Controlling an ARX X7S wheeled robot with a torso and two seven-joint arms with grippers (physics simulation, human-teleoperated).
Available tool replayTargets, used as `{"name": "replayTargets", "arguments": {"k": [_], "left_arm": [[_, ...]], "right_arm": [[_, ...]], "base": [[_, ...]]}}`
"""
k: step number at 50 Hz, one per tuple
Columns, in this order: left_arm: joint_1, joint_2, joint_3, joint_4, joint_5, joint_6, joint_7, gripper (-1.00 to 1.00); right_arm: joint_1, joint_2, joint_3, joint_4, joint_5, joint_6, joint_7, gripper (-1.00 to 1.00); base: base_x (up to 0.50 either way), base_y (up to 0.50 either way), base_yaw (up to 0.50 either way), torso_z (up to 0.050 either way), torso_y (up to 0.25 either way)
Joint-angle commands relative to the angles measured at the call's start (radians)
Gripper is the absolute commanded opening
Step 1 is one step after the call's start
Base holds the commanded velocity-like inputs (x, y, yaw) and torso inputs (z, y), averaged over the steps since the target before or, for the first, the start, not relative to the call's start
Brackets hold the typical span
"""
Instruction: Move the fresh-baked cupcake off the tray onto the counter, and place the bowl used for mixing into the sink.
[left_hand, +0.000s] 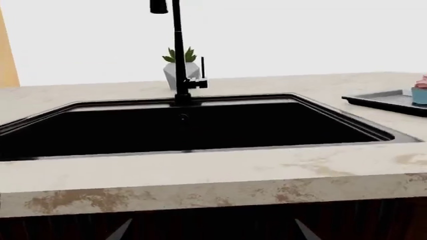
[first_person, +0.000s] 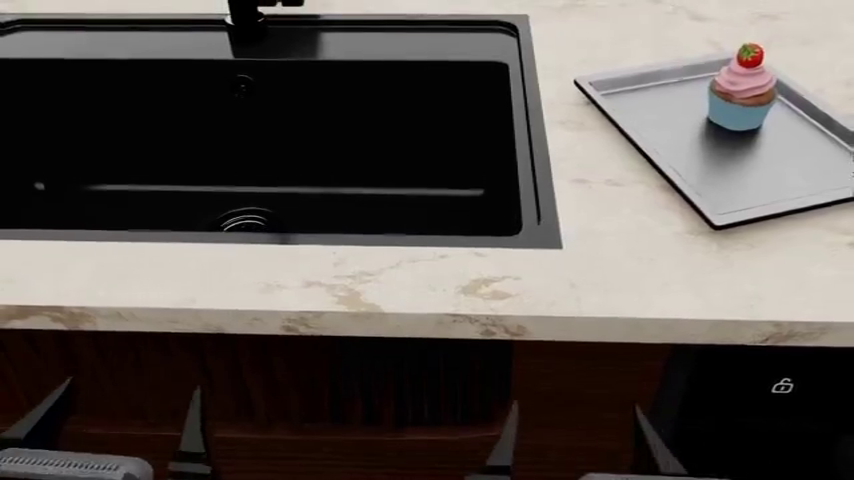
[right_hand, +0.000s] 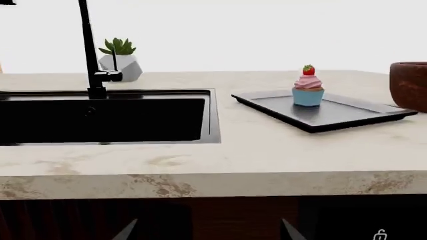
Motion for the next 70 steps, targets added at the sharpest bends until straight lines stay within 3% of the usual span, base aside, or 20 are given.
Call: {"name": "replayTargets", "arguments": {"k": [1,4,8,18,20,21,34,70], "left_arm": [[-0.160,-0.043,0.021,0.271,-0.028,-0.359,0.002,1.00],[-0.272,-0.052,0.032,0.314,-0.033,-0.482,0.003,1.00],[-0.444,-0.039,0.026,0.293,-0.039,-0.585,-0.011,1.00],[-0.780,-0.014,0.011,0.125,-0.077,-0.798,-0.019,1.00],[-0.710,-0.012,0.030,0.060,-0.055,-0.671,-0.035,1.00],[-0.603,-0.006,0.027,0.004,-0.061,-0.534,-0.028,1.00],[-0.575,-0.020,0.034,0.021,-0.068,-0.500,-0.060,1.00],[-0.575,-0.047,0.063,0.018,-0.095,-0.484,-0.107,1.00]], "right_arm": [[0.110,0.052,0.019,-0.341,0.067,0.370,0.033,1.00],[0.213,0.061,0.053,-0.379,0.175,0.547,-0.014,1.00],[0.384,0.075,0.055,-0.380,0.185,0.687,0.014,1.00],[0.670,0.098,0.070,-0.255,0.196,0.826,0.026,1.00],[0.641,0.102,0.045,-0.160,0.149,0.723,0.043,1.00],[0.559,0.100,0.026,-0.093,0.136,0.581,0.013,1.00],[0.517,0.093,0.035,-0.143,0.149,0.572,0.033,1.00],[0.500,0.124,0.160,-0.264,0.198,0.634,0.097,1.00]], "base": [[0.00,0.00,0.00,0.050,0.000],[0.00,0.00,0.00,0.050,0.000],[0.00,0.00,0.00,0.050,0.000],[0.00,0.00,0.00,0.050,0.000],[0.00,0.00,0.00,0.050,0.000],[0.00,0.00,0.00,0.050,0.000],[0.00,0.00,0.00,0.030,0.000],[0.13,-0.46,0.00,0.000,0.000]]}}
